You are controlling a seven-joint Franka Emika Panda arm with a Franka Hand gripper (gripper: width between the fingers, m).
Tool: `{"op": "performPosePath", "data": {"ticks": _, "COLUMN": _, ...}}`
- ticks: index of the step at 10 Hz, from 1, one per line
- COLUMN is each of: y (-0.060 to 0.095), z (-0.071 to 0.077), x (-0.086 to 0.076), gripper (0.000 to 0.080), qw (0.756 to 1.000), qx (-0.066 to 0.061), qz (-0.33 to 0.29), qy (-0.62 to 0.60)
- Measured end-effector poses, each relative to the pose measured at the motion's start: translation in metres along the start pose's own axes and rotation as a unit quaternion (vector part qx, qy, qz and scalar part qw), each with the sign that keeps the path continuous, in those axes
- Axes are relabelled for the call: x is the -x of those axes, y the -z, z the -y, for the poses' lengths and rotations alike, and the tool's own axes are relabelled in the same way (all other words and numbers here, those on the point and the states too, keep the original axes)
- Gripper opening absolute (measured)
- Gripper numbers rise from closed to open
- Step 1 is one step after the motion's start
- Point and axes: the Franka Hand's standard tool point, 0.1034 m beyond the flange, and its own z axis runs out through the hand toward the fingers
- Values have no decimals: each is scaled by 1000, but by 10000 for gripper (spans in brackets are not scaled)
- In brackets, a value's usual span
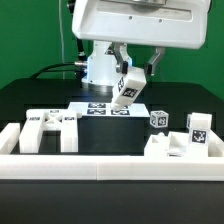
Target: Assemble chair
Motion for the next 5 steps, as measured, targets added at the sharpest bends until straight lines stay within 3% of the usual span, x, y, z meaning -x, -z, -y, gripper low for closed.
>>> {"op": "performPosePath", "data": {"ticks": 2, "y": -2, "z": -1, "x": 0, "gripper": 292, "qw": 1000, "qx": 3, "qz": -18, "qy": -1}}
{"op": "performPosePath", "data": {"ticks": 3, "y": -4, "z": 2, "x": 0, "gripper": 292, "qw": 1000, "qx": -3, "qz": -18, "qy": -8}}
{"op": "performPosePath", "data": {"ticks": 5, "y": -9, "z": 15, "x": -8, "gripper": 292, "qw": 998, "qx": -41, "qz": -22, "qy": -36}}
